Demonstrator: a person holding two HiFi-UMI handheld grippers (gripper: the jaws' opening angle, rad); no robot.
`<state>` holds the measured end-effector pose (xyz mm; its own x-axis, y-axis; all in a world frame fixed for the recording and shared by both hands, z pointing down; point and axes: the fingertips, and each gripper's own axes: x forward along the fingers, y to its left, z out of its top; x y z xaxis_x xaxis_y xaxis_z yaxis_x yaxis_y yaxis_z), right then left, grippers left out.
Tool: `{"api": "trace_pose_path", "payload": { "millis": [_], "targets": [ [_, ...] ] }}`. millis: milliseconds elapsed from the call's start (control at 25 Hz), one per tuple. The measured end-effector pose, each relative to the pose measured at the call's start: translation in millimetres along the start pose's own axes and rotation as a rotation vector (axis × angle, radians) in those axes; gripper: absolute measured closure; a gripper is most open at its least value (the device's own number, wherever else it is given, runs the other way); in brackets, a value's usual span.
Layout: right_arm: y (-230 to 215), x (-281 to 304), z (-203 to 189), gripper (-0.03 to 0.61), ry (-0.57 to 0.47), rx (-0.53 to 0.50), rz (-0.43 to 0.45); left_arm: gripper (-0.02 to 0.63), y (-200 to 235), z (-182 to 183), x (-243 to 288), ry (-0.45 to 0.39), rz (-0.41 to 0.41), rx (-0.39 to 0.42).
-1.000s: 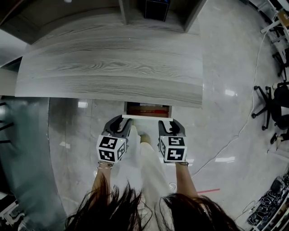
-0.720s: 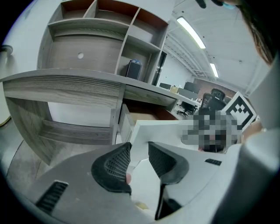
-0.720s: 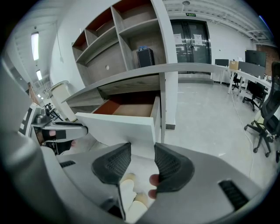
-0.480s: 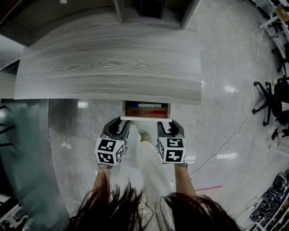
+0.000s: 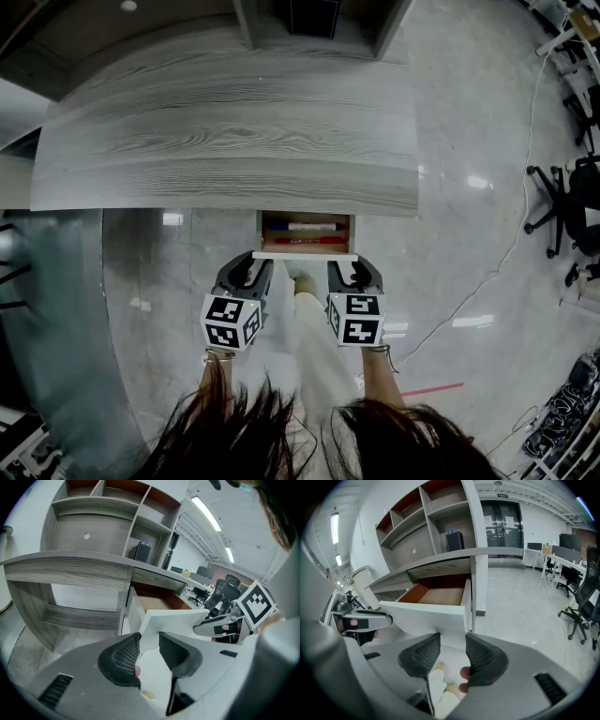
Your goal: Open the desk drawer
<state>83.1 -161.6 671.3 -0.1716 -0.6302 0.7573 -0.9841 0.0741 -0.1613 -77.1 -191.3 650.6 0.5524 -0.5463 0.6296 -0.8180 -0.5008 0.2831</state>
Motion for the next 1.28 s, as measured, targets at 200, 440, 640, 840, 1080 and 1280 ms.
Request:
{"api": "trace_pose_path", "payload": {
  "millis": [200,440,640,840,1080,1280],
  "targets": [
    [-0.3,-1.6,-5.9,0.417,0.011,-0.002,-0.003,0.485,-2.8,-6.5,-2.4,0.007,-0.004,-0.017],
    [-0.8,-3.6,-14.2,0.417,0.024,-0.002,-0.004,0.485,-6.3,-15.2,-4.7,0.02,-0.005,-0.022],
    [-0.5,-2.2,-19.7,0.417,0.036,-0.005,-0.007,0.485,-6.1,-20.9,-3.9,0.032,-0.007,-0.019],
    [-1.4,1.6,-24.1,0.417,0.058,-0.013,-0.008,0.485,-5.2,-26.0,-1.0,0.046,-0.008,-0.013],
    [-2.2,5.2,-29.0,0.417,0.08,-0.015,-0.007,0.485,-4.3,-31.1,1.8,0.062,-0.009,-0.01],
    [-2.7,10.5,-33.7,0.417,0.103,-0.02,-0.004,0.485,-2.5,-37.8,5.7,0.082,-0.008,-0.004]
  ]
}}
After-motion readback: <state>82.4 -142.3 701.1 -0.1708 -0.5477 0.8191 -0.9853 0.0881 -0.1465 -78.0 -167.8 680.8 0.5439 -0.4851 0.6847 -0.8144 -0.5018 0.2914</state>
